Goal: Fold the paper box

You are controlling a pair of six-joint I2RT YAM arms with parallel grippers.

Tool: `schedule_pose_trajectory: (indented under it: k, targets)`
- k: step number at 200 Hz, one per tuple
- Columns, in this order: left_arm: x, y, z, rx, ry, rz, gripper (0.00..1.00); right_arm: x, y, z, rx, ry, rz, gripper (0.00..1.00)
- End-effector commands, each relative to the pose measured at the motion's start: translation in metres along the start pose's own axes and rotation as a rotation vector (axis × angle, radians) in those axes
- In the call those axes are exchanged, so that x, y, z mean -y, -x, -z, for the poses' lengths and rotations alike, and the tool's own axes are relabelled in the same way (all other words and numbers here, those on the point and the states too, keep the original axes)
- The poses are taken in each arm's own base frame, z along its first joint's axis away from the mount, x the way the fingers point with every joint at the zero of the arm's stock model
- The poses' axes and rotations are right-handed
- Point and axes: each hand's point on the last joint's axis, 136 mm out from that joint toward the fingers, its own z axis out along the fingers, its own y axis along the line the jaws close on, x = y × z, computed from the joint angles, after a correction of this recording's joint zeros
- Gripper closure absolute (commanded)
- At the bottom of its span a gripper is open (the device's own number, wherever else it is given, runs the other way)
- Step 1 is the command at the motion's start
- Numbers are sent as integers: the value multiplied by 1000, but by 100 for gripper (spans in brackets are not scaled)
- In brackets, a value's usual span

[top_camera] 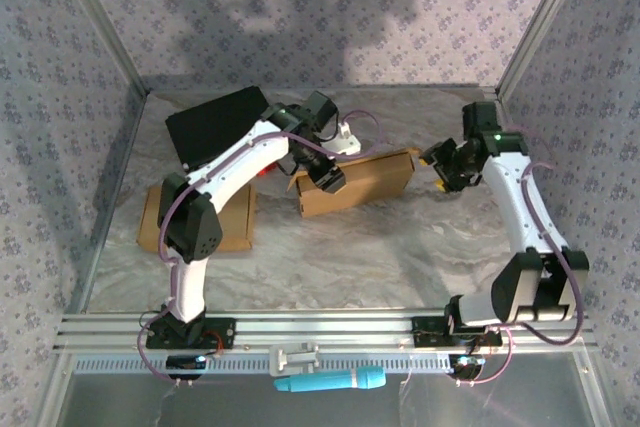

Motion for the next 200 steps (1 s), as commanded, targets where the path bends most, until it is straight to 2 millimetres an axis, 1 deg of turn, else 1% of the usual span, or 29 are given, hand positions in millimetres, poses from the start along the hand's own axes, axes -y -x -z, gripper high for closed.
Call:
schedule_pose_trajectory:
  k: [1, 12, 24, 36, 51, 82, 97, 111, 122, 141, 183, 200]
  targets:
    - [-13, -3, -8, -16, 2, 32, 42, -17, -10, 6, 67, 38, 65, 46]
    - [-13, -3, -9, -16, 0, 35, 42, -24, -19, -1, 39, 41, 83, 45]
    - [-15, -3, -9, -14, -3, 36, 42, -31, -29, -13, -6, 31, 95, 45]
    - [-15, -3, -10, -13, -6, 39, 42, -41, -34, -20, -22, 37, 110, 45]
    - [-18, -3, -10, -11, -5, 43, 42, -52, -38, -24, -23, 36, 121, 45]
    - [-21, -3, -11, -6, -8, 50, 41, -53, -46, -46, -50, -7, 103, 45]
    - [-23, -2, -10, 2, -3, 53, 38, -44, -44, -56, -56, -74, 81, 45]
    - [-27, 1, -7, 16, 10, 55, 36, -37, -44, -64, -67, -121, 71, 48]
    - [-30, 4, -4, 32, 17, 56, 36, -35, -42, -70, -69, -132, 60, 51]
    - [-35, 9, 2, 60, 26, 68, 35, -36, -39, -75, -64, -138, 37, 55]
    - [-38, 8, -1, 64, 7, 82, 35, -44, -34, -80, -62, -141, 10, 57]
    - [-38, 7, -3, 59, 8, 82, 36, -44, -34, -81, -68, -149, 1, 65]
